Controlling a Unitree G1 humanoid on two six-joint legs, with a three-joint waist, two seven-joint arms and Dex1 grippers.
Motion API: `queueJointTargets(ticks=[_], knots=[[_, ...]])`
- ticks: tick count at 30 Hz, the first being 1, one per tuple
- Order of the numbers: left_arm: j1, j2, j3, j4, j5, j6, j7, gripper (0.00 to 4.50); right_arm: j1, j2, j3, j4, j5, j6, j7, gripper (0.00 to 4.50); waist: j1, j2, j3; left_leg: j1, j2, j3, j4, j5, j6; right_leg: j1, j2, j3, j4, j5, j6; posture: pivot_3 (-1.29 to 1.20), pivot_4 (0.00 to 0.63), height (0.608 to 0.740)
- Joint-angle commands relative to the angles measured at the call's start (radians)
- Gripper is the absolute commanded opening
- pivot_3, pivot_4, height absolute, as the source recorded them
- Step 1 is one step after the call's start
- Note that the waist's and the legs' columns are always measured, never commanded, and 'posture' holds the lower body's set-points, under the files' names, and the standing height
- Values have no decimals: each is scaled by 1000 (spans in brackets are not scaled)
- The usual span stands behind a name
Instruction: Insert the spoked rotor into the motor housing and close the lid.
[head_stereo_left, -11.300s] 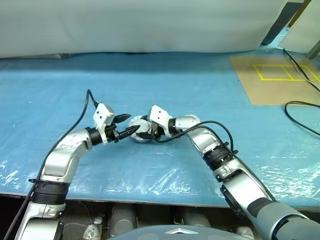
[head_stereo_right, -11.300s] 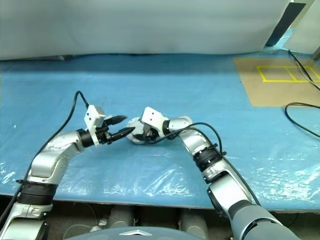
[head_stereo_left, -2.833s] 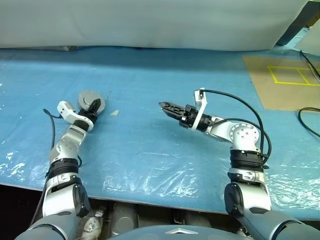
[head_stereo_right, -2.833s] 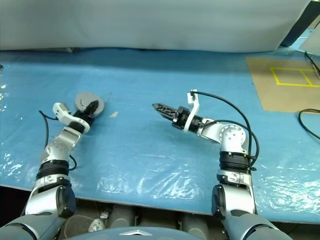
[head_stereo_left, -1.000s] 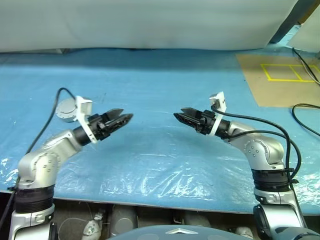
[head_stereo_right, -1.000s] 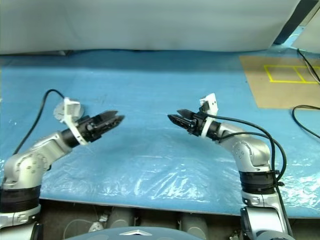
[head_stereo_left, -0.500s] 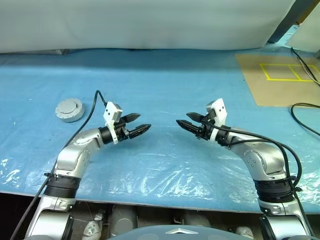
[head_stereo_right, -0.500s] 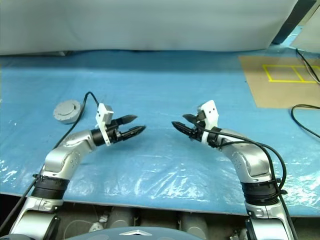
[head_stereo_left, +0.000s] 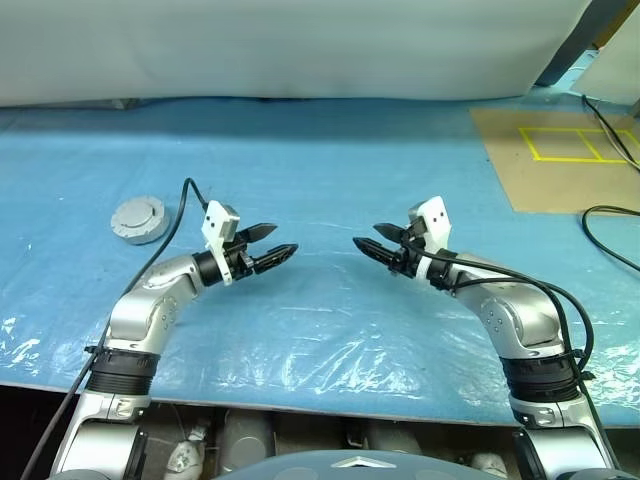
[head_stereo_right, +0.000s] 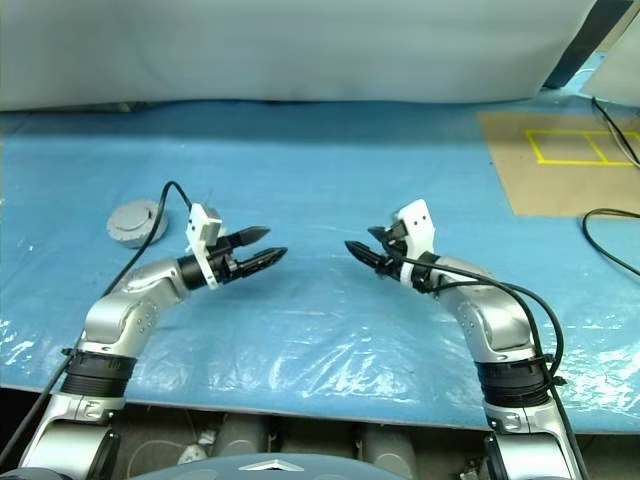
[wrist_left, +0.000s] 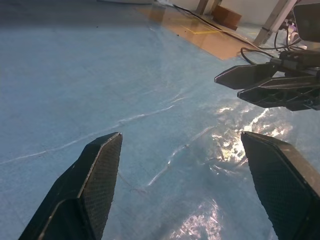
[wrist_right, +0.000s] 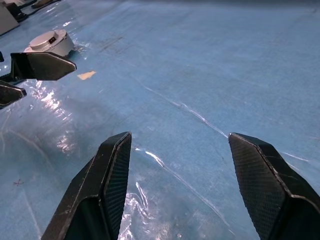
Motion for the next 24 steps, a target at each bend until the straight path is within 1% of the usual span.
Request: queueJointTargets(ticks=[1, 11, 24], knots=[[-29, 8, 32, 1, -2, -9, -6, 4008, -10, -7, 1, -18, -30, -43, -7, 3214, 0, 0, 0, 0, 0, 0, 0, 0, 0, 0, 0, 0, 0, 0, 0, 0, 150, 740], [-23, -3, 28, 0, 7, -14, -2, 4008, 20, 6, 18, -37, -100, -85, -39, 3214, -1, 0, 0, 0, 0, 0, 1, 0, 0, 0, 0, 0, 2, 0, 0, 0, 150, 740], [-7, 8, 30, -4, 27, -21, -2, 4008, 4, 18, 9, -4, -109, -86, -46, 3214, 0, 0, 0, 0, 0, 0, 1, 0, 0, 0, 0, 0, 2, 0, -1, 0, 150, 740]])
